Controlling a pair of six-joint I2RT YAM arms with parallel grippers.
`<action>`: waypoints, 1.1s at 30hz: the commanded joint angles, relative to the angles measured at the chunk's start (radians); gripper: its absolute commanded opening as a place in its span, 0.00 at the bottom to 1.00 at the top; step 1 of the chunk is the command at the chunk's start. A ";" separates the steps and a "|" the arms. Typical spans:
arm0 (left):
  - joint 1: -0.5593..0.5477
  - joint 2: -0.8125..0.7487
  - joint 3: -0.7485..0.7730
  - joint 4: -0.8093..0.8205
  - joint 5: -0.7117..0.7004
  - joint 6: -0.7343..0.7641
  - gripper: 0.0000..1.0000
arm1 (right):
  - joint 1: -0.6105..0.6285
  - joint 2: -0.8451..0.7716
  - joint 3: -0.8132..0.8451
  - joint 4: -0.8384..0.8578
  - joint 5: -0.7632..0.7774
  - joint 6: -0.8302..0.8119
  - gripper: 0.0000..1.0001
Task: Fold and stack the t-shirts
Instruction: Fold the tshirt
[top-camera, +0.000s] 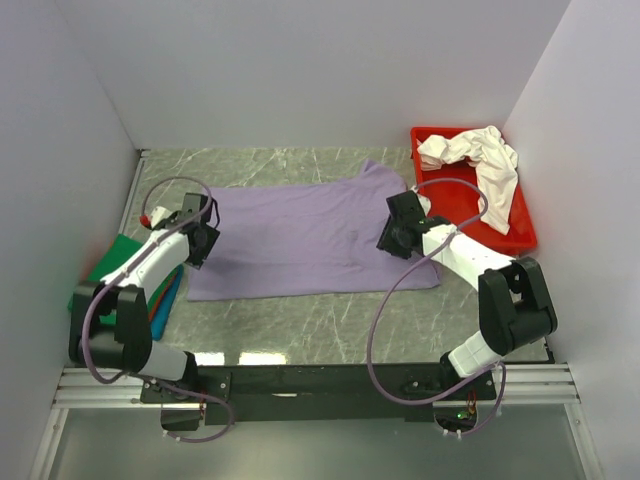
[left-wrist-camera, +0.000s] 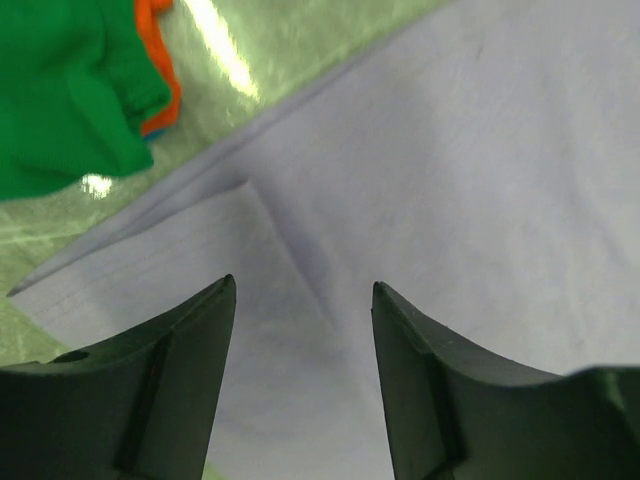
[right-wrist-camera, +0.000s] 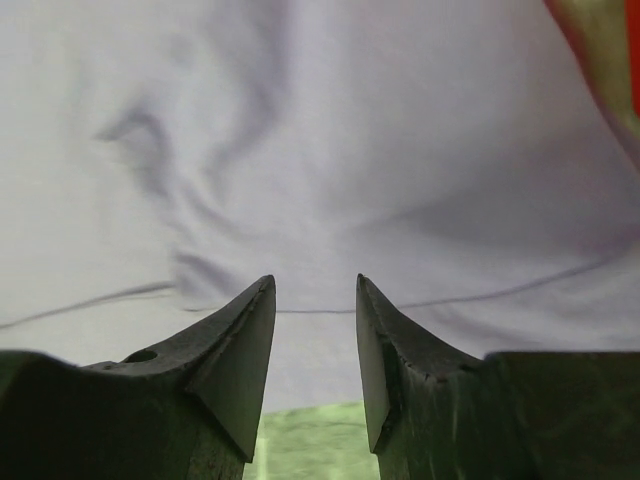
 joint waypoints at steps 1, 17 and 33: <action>-0.002 0.049 0.118 -0.114 -0.131 -0.074 0.61 | 0.021 0.012 0.092 -0.023 0.039 -0.017 0.45; -0.002 0.317 0.284 -0.300 -0.162 -0.174 0.54 | 0.035 0.036 0.116 0.053 -0.045 -0.048 0.45; 0.004 0.418 0.314 -0.312 -0.161 -0.203 0.45 | 0.035 0.050 0.111 0.075 -0.079 -0.063 0.45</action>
